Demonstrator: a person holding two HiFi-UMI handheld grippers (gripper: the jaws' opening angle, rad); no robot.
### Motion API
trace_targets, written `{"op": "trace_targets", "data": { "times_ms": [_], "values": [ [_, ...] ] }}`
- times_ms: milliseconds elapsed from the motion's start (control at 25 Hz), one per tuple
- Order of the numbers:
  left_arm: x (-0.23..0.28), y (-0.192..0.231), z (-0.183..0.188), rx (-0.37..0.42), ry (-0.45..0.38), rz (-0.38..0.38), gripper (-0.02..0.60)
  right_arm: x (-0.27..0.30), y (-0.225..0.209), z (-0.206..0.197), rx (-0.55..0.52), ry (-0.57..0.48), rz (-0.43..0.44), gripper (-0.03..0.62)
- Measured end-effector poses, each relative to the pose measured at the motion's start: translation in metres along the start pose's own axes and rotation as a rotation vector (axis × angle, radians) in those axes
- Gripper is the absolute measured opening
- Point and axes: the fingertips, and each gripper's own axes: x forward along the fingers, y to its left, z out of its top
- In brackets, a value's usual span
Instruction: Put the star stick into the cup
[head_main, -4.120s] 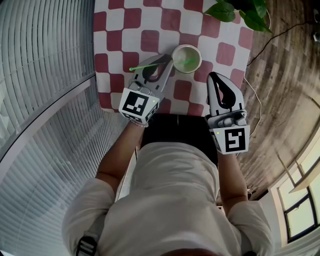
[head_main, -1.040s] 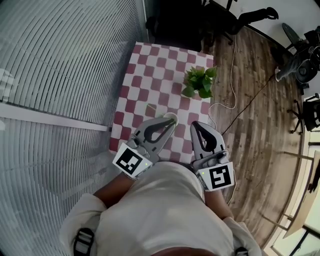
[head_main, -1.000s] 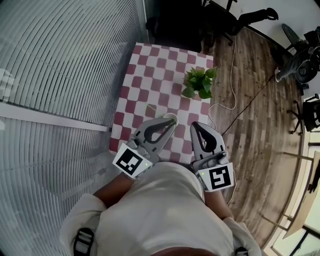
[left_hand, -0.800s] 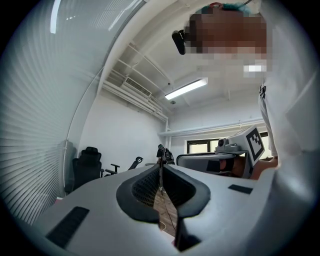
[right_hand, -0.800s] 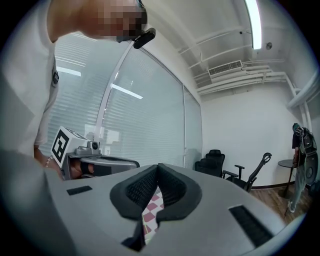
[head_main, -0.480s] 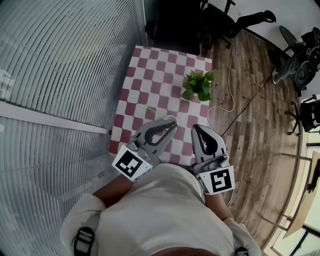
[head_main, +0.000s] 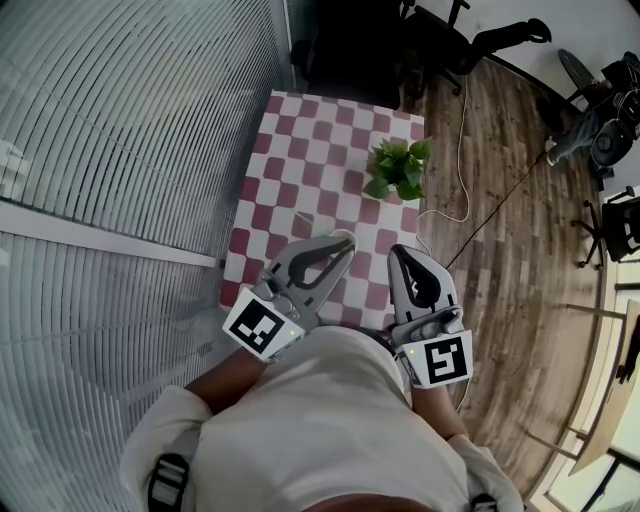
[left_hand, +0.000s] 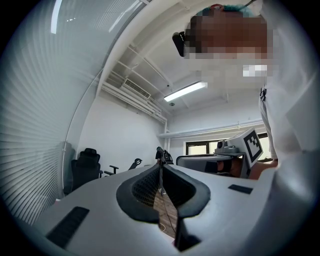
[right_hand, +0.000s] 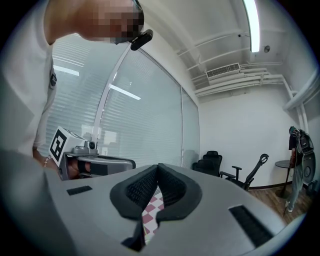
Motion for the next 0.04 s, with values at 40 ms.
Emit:
{"op": "trace_targets", "data": {
  "times_ms": [40],
  "values": [
    [-0.0001, 0.0005, 0.0, 0.001, 0.0, 0.0, 0.046, -0.0001, -0.0008, -0.001, -0.006, 0.003, 0.001, 0.032]
  ]
}}
